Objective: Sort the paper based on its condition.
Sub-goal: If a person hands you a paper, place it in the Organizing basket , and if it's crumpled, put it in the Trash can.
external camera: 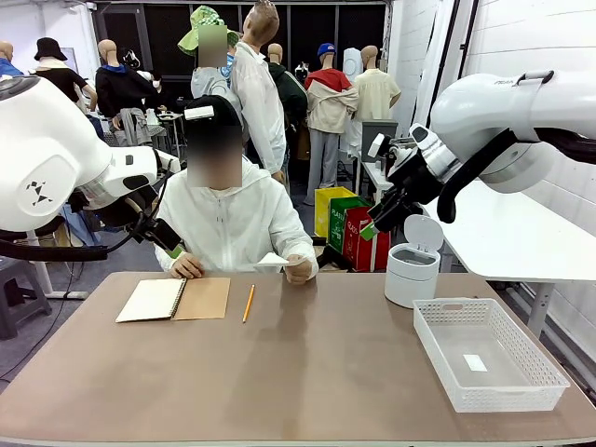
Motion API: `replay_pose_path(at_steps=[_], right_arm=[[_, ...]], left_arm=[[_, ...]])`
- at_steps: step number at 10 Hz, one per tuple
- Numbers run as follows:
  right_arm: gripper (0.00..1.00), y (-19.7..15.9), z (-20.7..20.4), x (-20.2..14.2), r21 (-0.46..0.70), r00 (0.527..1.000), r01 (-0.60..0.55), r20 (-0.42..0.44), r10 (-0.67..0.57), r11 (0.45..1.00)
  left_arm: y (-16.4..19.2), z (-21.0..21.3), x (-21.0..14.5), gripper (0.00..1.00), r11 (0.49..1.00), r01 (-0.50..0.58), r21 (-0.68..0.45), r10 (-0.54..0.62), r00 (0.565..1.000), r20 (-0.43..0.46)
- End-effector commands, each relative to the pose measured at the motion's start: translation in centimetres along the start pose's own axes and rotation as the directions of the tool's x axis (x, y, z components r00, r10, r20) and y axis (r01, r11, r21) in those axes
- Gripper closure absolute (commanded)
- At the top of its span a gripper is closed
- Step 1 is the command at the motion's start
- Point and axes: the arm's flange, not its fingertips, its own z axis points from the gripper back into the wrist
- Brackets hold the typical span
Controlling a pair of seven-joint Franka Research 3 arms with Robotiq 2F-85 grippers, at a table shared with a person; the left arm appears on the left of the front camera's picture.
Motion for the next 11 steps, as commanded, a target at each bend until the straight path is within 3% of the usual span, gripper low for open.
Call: replay_pose_path(at_steps=[1,7,8,11], right_arm=[[0.0,0.0,0.0,0.0,-0.002,1.0,0.0,-0.001,0.0,1.0],[0.0,0.0,0.0,0.0,0.0,1.0,0.0,0.0,0.0,1.0],[0.0,-0.9,0.0,-0.4,0.029,0.99,0.144,0.002,-0.144,0.989],[0.0,-3.6,-0.8,-3.6,0.114,0.874,0.484,-0.007,-0.487,0.868]], left_arm=[[0.1,0.0,-0.1,0.0,1.0,-0.001,-0.001,0.001,1.0,0.0],[0.1,0.0,-0.1,0.0,1.0,-0.001,-0.001,0.001,1.0,0.0],[0.1,0.0,-0.1,0.0,1.0,-0.001,-0.001,0.001,1.0,0.0],[0.1,0.0,-0.1,0.0,1.0,-0.001,-0.001,0.001,1.0,0.0]])
